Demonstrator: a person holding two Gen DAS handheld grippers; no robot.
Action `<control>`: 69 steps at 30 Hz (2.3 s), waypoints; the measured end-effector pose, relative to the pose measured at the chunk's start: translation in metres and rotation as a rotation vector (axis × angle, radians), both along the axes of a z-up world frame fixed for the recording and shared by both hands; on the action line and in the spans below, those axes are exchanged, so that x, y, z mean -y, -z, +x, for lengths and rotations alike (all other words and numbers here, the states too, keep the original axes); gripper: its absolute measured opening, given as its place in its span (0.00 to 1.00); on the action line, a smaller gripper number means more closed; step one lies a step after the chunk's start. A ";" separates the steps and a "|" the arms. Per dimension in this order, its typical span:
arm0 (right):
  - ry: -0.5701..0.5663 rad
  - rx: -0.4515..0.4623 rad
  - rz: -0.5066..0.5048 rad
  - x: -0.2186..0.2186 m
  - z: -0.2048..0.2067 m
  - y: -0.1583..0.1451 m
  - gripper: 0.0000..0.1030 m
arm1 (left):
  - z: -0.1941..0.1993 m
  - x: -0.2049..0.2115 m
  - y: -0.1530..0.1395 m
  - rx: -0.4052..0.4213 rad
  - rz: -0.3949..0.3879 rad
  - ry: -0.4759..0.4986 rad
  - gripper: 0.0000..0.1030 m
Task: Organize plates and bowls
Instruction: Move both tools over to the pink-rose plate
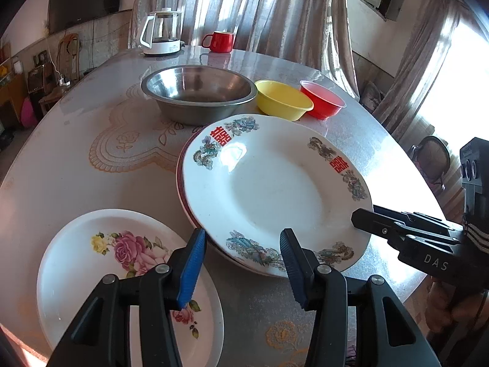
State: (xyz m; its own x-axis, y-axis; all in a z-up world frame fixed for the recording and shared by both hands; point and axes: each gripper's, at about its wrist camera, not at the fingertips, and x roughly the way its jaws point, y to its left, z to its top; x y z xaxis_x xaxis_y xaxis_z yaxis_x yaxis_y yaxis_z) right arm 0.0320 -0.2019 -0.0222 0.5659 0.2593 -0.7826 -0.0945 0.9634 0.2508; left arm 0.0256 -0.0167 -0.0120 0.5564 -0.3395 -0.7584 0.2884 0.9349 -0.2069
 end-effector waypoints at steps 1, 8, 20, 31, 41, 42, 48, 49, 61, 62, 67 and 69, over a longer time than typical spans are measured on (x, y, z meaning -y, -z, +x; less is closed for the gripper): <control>-0.002 0.007 -0.019 -0.001 -0.001 0.000 0.32 | -0.001 0.000 -0.001 0.006 0.003 -0.001 0.48; -0.058 0.052 -0.123 -0.012 -0.005 -0.006 0.28 | 0.002 -0.007 -0.004 0.011 -0.012 -0.021 0.50; 0.096 0.040 0.025 0.022 0.022 -0.002 0.29 | 0.023 -0.025 -0.013 0.036 -0.058 -0.112 0.69; 0.083 0.046 -0.054 0.015 0.036 0.005 0.23 | 0.038 -0.002 -0.003 0.036 -0.001 -0.029 0.59; 0.076 0.028 -0.070 0.010 0.037 0.009 0.31 | 0.037 -0.024 0.000 0.010 -0.041 -0.094 0.61; 0.078 0.025 -0.068 0.010 0.037 0.009 0.32 | 0.035 -0.026 -0.001 0.020 -0.032 -0.101 0.61; 0.086 0.012 -0.058 0.010 0.037 0.010 0.32 | 0.028 -0.042 -0.008 0.041 -0.032 -0.146 0.66; 0.089 0.011 -0.056 0.011 0.037 0.009 0.33 | 0.028 -0.046 -0.008 0.038 -0.038 -0.156 0.66; -0.022 0.134 0.076 0.002 0.018 -0.033 0.38 | 0.011 -0.087 -0.013 0.067 -0.018 -0.267 0.70; -0.081 0.130 0.118 -0.005 0.017 -0.037 0.38 | 0.009 -0.091 -0.014 0.070 -0.017 -0.277 0.70; -0.407 0.064 0.281 -0.063 0.009 -0.037 0.38 | -0.001 -0.113 -0.016 0.084 0.005 -0.328 0.71; -0.497 0.012 0.287 -0.088 0.006 -0.029 0.38 | -0.005 -0.124 -0.014 0.070 0.008 -0.349 0.71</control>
State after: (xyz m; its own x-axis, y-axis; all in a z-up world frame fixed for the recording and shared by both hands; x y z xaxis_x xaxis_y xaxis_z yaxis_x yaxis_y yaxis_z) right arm 0.0377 -0.1138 0.0070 0.3308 0.6974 -0.6358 -0.5230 0.6963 0.4916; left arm 0.0208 0.1078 0.0017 0.6882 -0.1137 -0.7165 -0.0355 0.9812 -0.1898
